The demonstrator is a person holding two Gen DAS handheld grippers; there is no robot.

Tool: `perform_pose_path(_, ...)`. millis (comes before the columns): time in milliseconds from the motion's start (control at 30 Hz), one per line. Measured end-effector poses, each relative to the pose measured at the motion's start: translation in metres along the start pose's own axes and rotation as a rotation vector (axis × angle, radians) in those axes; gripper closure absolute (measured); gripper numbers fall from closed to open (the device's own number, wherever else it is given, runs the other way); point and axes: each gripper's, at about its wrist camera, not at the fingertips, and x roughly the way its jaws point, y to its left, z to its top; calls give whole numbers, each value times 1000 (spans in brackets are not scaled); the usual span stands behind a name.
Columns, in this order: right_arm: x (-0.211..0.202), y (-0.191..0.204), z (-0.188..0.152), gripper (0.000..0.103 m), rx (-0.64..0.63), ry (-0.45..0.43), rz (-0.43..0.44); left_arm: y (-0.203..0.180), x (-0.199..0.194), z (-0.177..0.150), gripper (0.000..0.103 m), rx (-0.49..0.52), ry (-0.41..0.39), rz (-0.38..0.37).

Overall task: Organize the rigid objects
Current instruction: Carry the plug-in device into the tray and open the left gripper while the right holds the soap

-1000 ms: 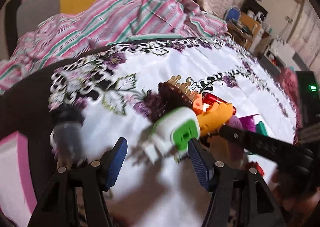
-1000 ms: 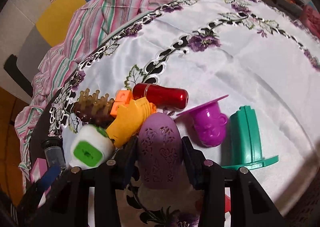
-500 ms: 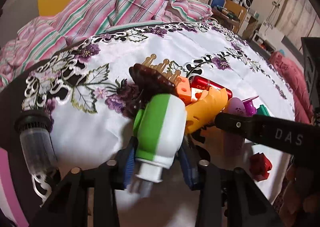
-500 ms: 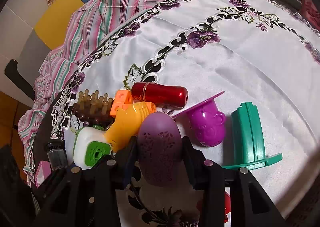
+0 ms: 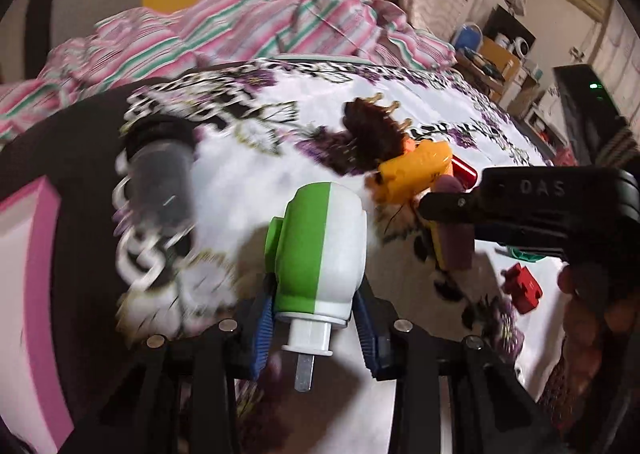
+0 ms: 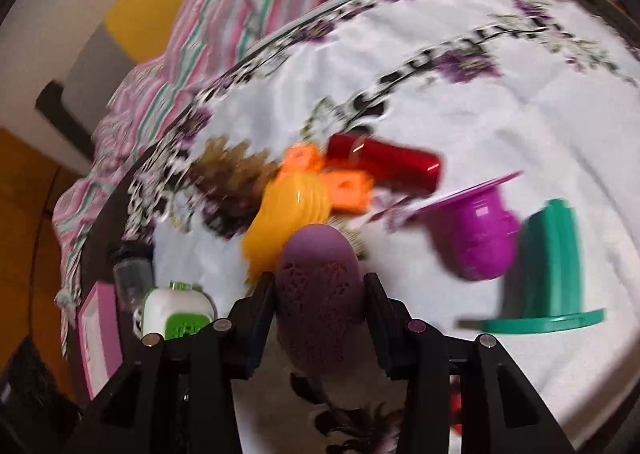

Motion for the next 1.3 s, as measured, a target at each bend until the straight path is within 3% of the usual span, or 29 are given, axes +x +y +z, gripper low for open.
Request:
perform_pose_path(333, 12, 33, -13, 59, -158, 49, 30, 13, -17, -4, 61, -64, -44, 4)
perform_pose_path(567, 12, 35, -13, 59, -181, 44, 15, 11, -7, 5, 62, -52, -14, 4)
perform_pose_path(667, 10, 34, -12, 59, -173, 33, 21, 16, -11, 1, 62, -91, -21, -11)
perform_pose_path(1100, 8, 39, -15, 59, -206, 16, 12, 51, -58, -22, 62, -218, -112, -77)
perform_pose_path(1300, 5, 46, -17, 59, -242, 0, 6, 75, -87, -30, 62, -248, -166, -59)
